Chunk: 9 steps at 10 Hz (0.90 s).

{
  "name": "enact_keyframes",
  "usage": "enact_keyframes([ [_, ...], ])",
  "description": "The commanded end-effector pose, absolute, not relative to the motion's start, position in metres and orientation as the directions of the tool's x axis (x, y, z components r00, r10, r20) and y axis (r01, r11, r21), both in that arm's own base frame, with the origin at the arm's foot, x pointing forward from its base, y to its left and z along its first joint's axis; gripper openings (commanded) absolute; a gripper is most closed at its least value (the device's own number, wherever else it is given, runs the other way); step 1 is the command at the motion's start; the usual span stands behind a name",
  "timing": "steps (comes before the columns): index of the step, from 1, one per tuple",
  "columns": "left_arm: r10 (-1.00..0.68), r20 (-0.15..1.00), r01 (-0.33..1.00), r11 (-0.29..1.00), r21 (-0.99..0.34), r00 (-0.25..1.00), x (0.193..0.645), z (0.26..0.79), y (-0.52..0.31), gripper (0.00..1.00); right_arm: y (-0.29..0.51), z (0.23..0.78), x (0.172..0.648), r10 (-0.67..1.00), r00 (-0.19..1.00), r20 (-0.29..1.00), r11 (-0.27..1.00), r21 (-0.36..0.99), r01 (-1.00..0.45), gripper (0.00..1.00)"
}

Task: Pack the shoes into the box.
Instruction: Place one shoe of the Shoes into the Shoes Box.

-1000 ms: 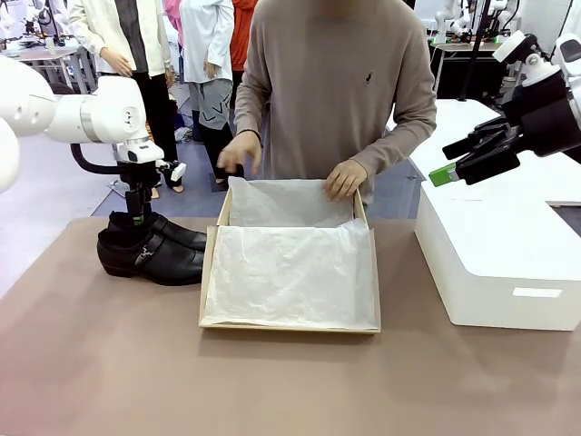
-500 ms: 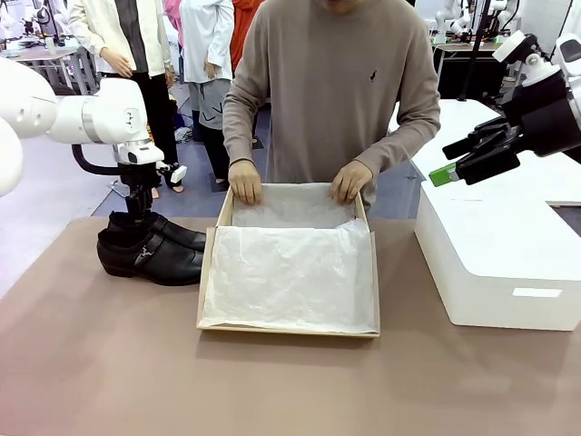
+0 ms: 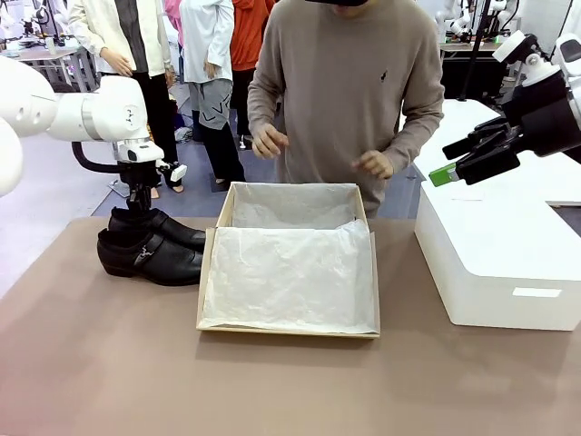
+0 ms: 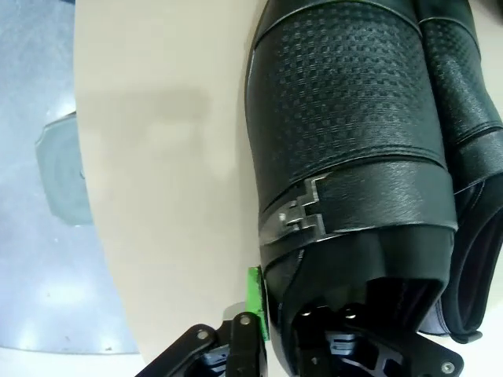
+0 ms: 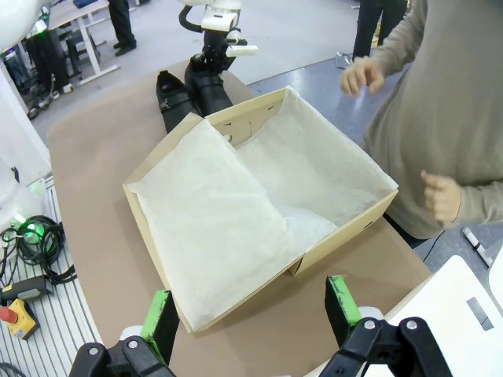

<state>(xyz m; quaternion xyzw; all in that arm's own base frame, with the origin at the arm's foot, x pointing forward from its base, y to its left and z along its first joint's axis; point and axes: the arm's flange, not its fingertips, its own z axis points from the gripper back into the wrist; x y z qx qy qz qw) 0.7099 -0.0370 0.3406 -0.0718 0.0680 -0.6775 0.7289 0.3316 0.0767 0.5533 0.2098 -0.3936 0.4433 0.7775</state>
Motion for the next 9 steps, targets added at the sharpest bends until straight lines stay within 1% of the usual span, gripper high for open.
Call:
enact_keyframes([
  [1, -0.998, -0.020, 0.982, 0.056, -0.181, 0.054, 0.713, 0.341, -0.033, 0.00, 0.077, 0.553, 0.334, 0.520, 0.282, 0.806, 0.507, -0.025, -0.862, 1.00],
  [5, -0.994, -0.077, 0.985, 0.089, -0.150, 0.078, 0.710, 0.343, -0.032, 0.00, 0.077, 0.553, 0.334, 0.520, 0.282, 0.806, 0.507, -0.025, -0.862, 1.00],
  [6, -0.994, -0.073, 0.985, 0.091, -0.145, 0.081, 0.709, 0.346, -0.030, 0.00, 0.077, 0.553, 0.334, 0.520, 0.282, 0.806, 0.507, -0.025, -0.862, 1.00],
  [7, -0.996, -0.028, 0.991, 0.088, -0.101, 0.086, 0.707, 0.354, -0.025, 0.00, 0.077, 0.553, 0.334, 0.520, 0.282, 0.806, 0.507, -0.025, -0.862, 1.00],
  [8, -0.994, -0.013, 0.991, 0.106, -0.080, 0.106, 0.706, 0.364, -0.020, 0.00, 0.077, 0.553, 0.334, 0.520, 0.282, 0.806, 0.507, -0.025, -0.862, 1.00],
  [9, -0.988, -0.010, 0.987, 0.153, -0.049, 0.152, 0.705, 0.376, -0.014, 0.00, 0.077, 0.553, 0.334, 0.520, 0.282, 0.806, 0.507, -0.025, -0.862, 1.00],
])
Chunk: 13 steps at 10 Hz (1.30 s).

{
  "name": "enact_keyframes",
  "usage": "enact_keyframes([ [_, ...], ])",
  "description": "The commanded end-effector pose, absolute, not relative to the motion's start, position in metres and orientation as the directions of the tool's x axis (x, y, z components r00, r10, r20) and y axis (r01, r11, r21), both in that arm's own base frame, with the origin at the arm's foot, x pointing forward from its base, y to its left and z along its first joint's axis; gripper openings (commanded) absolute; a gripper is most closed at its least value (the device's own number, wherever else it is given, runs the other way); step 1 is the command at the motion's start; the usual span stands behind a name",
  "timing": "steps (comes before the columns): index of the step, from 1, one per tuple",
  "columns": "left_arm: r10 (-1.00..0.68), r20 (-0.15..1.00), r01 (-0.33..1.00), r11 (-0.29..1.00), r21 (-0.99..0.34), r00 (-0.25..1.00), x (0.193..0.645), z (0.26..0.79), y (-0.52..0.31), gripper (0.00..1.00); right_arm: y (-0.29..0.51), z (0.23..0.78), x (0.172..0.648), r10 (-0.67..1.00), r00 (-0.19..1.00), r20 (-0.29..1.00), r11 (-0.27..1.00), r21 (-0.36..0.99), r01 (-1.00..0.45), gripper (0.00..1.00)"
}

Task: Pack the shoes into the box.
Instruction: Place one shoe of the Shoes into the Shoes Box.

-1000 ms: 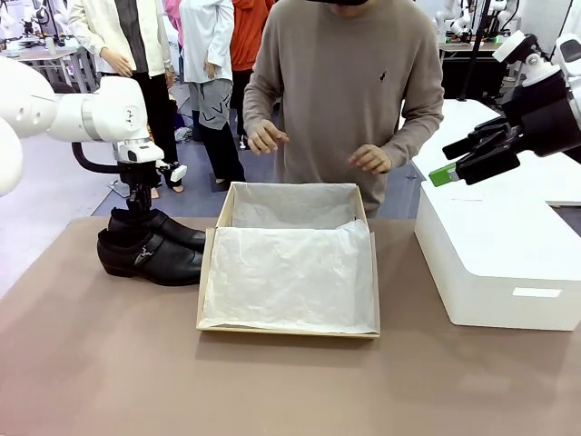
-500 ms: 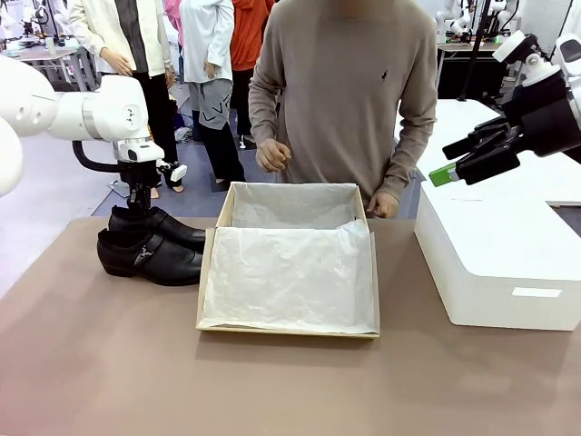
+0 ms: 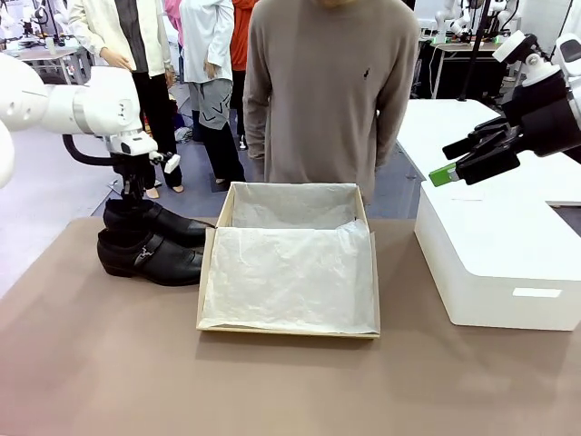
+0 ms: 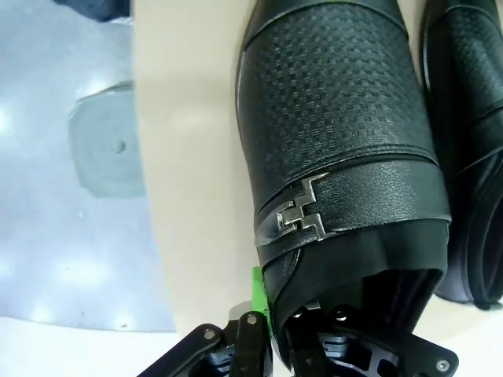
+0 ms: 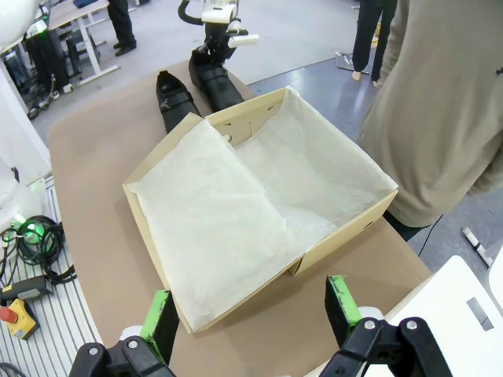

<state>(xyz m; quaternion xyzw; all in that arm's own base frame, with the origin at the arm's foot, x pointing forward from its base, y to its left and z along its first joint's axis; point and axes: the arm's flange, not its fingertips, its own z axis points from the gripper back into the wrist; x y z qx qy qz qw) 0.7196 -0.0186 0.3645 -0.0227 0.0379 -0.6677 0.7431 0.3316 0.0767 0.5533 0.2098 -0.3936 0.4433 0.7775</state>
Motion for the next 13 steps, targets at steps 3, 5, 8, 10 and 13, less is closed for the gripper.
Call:
enact_keyframes([
  [3, -0.977, 0.004, 0.977, 0.214, 0.020, 0.214, 0.703, 0.410, 0.006, 0.00, 0.077, 0.553, 0.334, 0.520, 0.282, 0.806, 0.507, -0.025, -0.862, 1.00],
  [5, -0.972, -0.019, 0.970, 0.232, 0.064, 0.234, 0.702, 0.440, 0.016, 0.00, 0.077, 0.553, 0.334, 0.520, 0.282, 0.806, 0.507, -0.025, -0.862, 1.00],
  [8, -0.967, -0.040, 0.965, 0.249, 0.085, 0.253, 0.687, 0.491, 0.007, 0.00, 0.077, 0.553, 0.334, 0.520, 0.282, 0.806, 0.507, -0.025, -0.862, 1.00],
  [10, -0.962, -0.016, 0.961, 0.273, 0.052, 0.274, 0.666, 0.516, -0.015, 0.00, 0.077, 0.553, 0.334, 0.520, 0.282, 0.806, 0.507, -0.025, -0.862, 1.00],
  [13, -0.963, -0.002, 0.963, 0.268, 0.033, 0.268, 0.634, 0.540, -0.065, 0.00, 0.077, 0.553, 0.334, 0.520, 0.282, 0.806, 0.507, -0.025, -0.862, 1.00],
])
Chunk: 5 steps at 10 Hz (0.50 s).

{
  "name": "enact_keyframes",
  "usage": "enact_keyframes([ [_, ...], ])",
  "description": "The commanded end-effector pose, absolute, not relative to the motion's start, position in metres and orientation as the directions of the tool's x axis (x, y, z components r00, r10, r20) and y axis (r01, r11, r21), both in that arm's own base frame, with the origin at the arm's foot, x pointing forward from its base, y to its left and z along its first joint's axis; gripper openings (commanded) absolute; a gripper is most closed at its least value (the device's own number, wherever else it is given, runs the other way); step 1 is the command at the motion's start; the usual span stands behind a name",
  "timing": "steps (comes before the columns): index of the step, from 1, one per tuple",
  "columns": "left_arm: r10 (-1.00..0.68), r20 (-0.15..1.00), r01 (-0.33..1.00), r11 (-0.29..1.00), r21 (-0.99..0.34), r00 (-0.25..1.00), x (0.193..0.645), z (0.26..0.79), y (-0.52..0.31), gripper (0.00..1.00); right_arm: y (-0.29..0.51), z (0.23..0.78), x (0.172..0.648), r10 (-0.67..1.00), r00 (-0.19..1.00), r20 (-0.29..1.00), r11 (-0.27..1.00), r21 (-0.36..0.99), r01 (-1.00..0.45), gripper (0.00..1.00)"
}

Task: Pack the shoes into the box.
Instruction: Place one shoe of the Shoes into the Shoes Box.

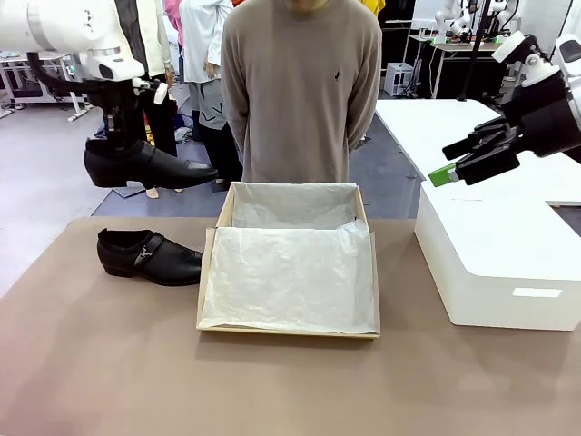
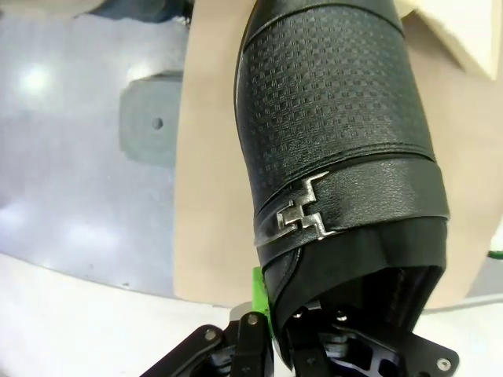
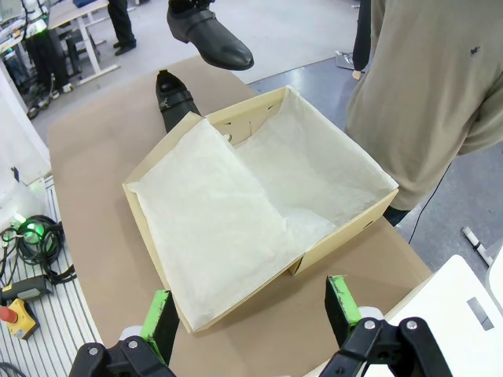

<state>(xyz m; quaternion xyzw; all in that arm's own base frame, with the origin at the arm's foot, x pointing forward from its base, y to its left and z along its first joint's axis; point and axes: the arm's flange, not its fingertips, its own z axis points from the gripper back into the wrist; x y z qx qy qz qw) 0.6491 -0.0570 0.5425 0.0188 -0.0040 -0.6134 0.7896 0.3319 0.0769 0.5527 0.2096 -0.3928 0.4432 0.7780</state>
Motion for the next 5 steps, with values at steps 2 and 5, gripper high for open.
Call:
enact_keyframes([
  [2, -0.969, -0.007, 0.969, 0.248, 0.011, 0.248, 0.626, 0.543, -0.088, 0.00, 0.077, 0.553, 0.334, 0.520, 0.282, 0.806, 0.507, -0.025, -0.862, 1.00],
  [5, -0.973, -0.017, 0.973, 0.229, 0.013, 0.229, 0.632, 0.544, -0.098, 0.00, 0.077, 0.553, 0.334, 0.520, 0.282, 0.806, 0.507, -0.025, -0.862, 1.00],
])
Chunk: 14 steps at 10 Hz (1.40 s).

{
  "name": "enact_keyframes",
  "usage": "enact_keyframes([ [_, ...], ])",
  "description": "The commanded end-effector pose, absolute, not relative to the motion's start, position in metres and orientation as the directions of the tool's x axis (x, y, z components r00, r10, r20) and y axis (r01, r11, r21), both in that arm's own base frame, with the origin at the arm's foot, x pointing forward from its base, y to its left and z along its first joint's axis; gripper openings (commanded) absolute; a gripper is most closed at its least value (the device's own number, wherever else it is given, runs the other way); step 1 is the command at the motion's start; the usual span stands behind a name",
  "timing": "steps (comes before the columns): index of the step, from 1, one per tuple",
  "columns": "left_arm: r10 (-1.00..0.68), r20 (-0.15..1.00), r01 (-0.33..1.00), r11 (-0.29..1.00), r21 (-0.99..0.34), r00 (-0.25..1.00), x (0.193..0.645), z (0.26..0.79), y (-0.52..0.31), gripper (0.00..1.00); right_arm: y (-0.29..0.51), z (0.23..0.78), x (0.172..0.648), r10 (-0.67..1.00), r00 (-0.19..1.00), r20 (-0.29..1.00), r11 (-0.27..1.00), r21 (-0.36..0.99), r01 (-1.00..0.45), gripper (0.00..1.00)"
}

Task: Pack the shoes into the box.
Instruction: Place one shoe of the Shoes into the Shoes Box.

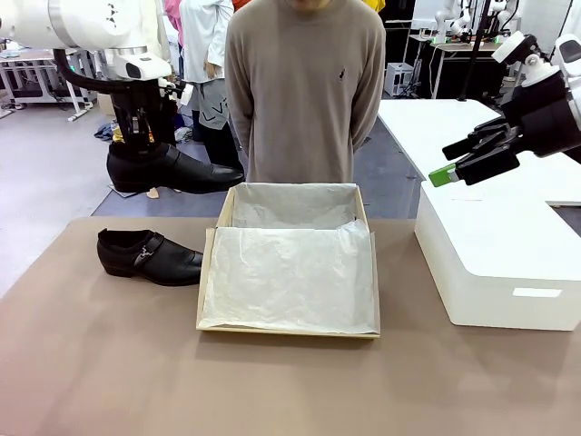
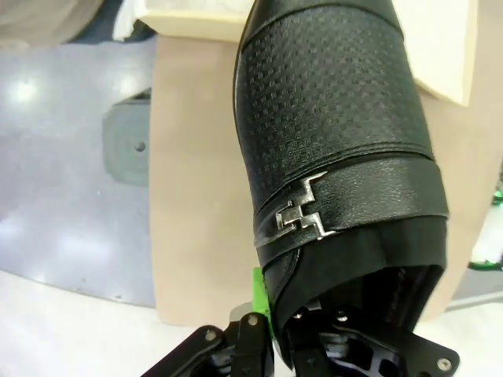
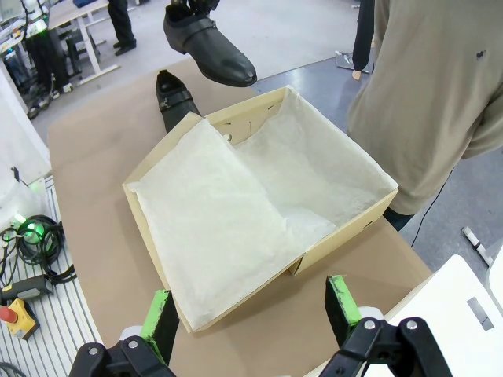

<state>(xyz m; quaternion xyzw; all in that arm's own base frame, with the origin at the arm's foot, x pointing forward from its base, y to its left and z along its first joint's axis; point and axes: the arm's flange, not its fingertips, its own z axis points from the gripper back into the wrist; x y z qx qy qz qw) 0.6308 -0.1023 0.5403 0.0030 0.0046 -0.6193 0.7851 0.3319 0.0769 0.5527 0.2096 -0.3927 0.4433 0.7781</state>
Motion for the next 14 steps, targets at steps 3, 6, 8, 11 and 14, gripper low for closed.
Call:
enact_keyframes([
  [3, -0.973, -0.017, 0.973, 0.229, 0.013, 0.229, 0.632, 0.544, -0.098, 0.00, 0.077, 0.553, 0.334, 0.520, 0.282, 0.806, 0.507, -0.025, -0.862, 1.00],
  [6, -0.970, -0.016, 0.970, 0.244, -0.005, 0.244, 0.630, 0.545, -0.107, 0.00, 0.077, 0.553, 0.334, 0.520, 0.282, 0.806, 0.507, -0.025, -0.862, 1.00],
  [8, -0.975, -0.027, 0.975, 0.221, -0.004, 0.221, 0.628, 0.561, -0.135, 0.00, 0.077, 0.553, 0.334, 0.520, 0.282, 0.806, 0.507, -0.025, -0.862, 1.00],
  [11, -0.977, -0.049, 0.977, 0.208, -0.038, 0.207, 0.639, 0.567, -0.182, 0.00, 0.077, 0.553, 0.334, 0.520, 0.282, 0.806, 0.507, -0.025, -0.862, 1.00],
  [14, -0.989, -0.030, 0.988, 0.148, -0.048, 0.147, 0.643, 0.564, -0.234, 0.00, 0.077, 0.553, 0.334, 0.520, 0.282, 0.806, 0.507, -0.025, -0.862, 1.00],
])
